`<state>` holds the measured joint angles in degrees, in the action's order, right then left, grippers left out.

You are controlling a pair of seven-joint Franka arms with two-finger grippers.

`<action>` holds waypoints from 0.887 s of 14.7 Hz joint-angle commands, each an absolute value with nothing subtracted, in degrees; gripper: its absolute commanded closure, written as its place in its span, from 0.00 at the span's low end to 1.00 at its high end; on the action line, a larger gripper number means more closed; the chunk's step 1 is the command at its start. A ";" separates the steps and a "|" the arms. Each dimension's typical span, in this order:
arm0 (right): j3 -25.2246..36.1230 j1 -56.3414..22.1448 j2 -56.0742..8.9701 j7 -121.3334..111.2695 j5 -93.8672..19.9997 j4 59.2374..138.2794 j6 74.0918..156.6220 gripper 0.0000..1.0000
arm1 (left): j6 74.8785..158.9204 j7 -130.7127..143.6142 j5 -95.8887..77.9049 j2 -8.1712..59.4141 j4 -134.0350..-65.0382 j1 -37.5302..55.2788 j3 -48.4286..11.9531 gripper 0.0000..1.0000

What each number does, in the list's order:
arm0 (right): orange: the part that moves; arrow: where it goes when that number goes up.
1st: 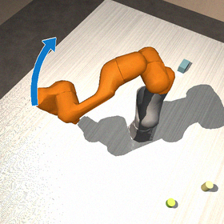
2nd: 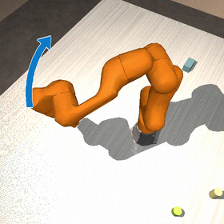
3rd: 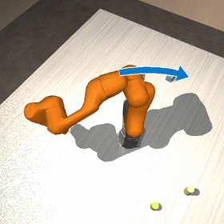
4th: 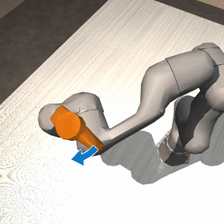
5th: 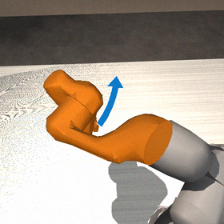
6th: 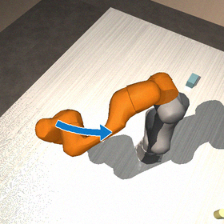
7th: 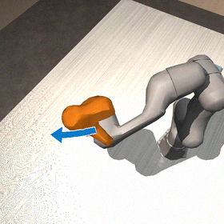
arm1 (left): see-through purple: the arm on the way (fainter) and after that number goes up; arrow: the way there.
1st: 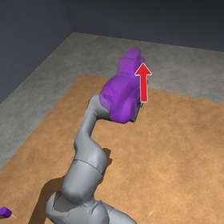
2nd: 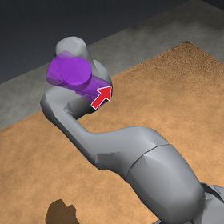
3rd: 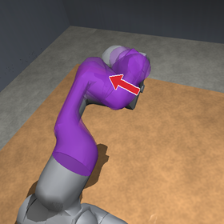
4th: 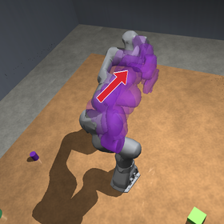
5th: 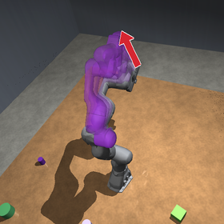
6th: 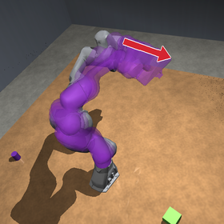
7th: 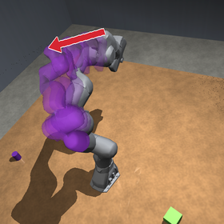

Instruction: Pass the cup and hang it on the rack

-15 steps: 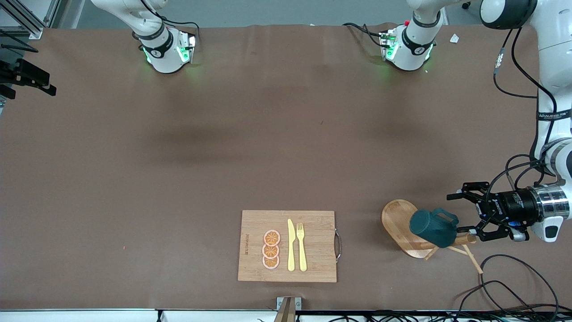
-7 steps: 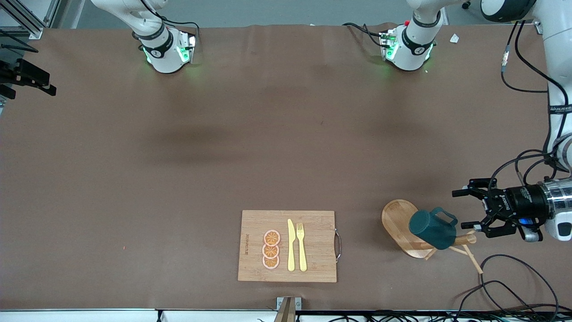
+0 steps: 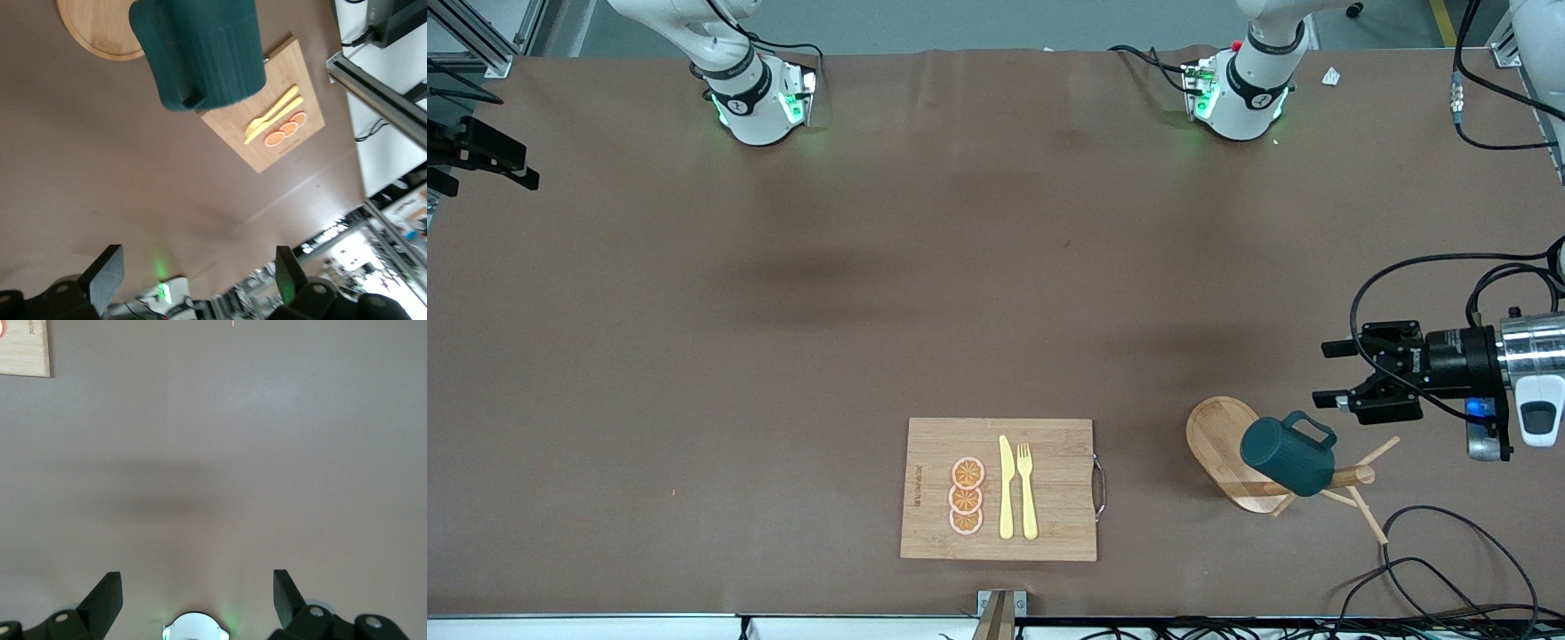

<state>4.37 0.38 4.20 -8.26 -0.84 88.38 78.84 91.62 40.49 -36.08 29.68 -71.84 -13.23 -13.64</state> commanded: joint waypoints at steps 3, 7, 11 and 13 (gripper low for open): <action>4.22 0.18 5.63 -7.82 -0.79 89.47 78.75 0.00 | 91.41 39.73 -15.51 24.71 -72.95 -13.71 -23.88 0.00; 3.60 0.26 5.63 -7.82 -0.79 89.47 78.75 0.00 | 89.12 39.64 -2.50 23.64 -73.04 -13.54 -30.30 0.00; 3.60 0.26 5.63 -7.82 -0.79 89.47 78.75 0.00 | 88.86 31.77 5.45 18.04 -75.57 -11.00 -30.78 0.00; 3.60 0.26 5.63 -7.82 -0.79 89.47 78.84 0.00 | 88.94 25.87 5.45 14.08 -77.77 -6.53 -23.42 0.00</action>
